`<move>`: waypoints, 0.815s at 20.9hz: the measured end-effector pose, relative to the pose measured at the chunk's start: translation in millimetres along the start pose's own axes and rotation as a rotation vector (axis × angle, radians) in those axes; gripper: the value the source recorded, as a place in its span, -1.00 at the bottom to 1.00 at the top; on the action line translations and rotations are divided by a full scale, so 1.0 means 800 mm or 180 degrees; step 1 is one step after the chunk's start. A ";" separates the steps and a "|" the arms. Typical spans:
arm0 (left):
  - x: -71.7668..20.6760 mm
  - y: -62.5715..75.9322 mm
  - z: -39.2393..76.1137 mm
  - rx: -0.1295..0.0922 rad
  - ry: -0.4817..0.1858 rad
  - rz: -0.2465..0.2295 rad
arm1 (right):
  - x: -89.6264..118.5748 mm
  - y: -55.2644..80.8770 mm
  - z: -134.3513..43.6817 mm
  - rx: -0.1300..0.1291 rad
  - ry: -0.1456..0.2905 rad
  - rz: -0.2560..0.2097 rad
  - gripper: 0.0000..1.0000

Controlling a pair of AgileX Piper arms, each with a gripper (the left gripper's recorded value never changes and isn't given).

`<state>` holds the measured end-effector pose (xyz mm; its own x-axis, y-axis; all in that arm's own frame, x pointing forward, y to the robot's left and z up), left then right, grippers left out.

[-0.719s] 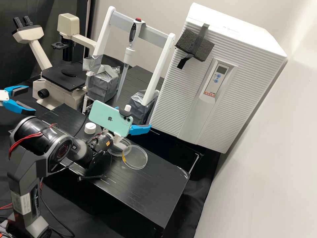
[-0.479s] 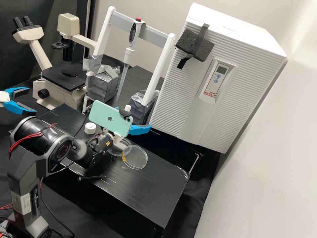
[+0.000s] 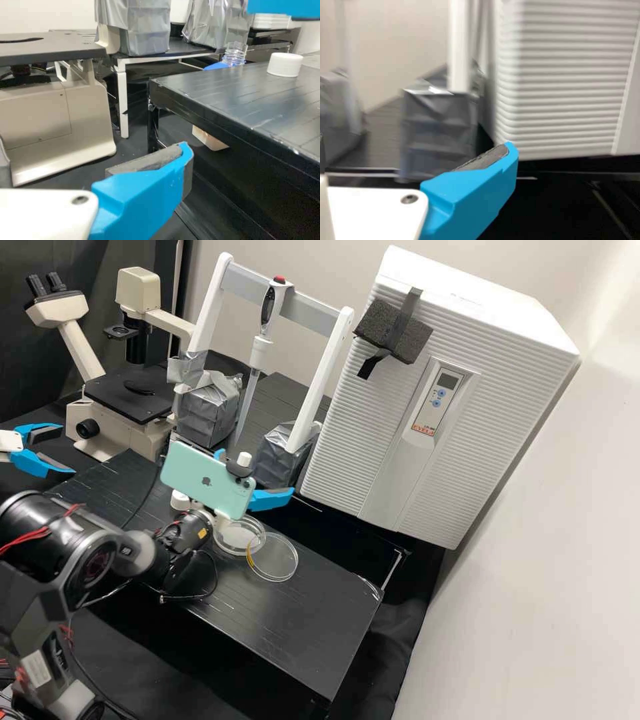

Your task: Close the bottle

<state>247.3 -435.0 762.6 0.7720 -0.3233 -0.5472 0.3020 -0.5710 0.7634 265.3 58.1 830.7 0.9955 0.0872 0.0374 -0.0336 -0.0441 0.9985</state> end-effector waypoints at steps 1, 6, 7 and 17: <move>0.000 0.000 0.000 0.0001 -0.0003 -0.0001 | -0.009 -0.002 -0.008 0.0042 0.0115 -0.0023 1.00; 0.003 0.002 0.001 0.0029 -0.0029 0.0012 | -0.049 -0.033 -0.027 0.0119 0.0414 -0.0367 1.00; 0.004 0.003 0.001 0.0041 -0.0038 0.0019 | -0.056 -0.041 -0.028 0.0123 0.0431 -0.0461 1.00; 0.008 0.004 0.004 0.0068 -0.0089 0.0018 | -0.086 -0.077 -0.034 0.0066 0.0534 -0.0902 1.00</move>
<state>251.2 -441.7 760.7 0.7577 -0.3474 -0.5524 0.2854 -0.5849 0.7593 196.8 81.7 767.4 0.9364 0.2617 -0.2338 0.2461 -0.0148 0.9691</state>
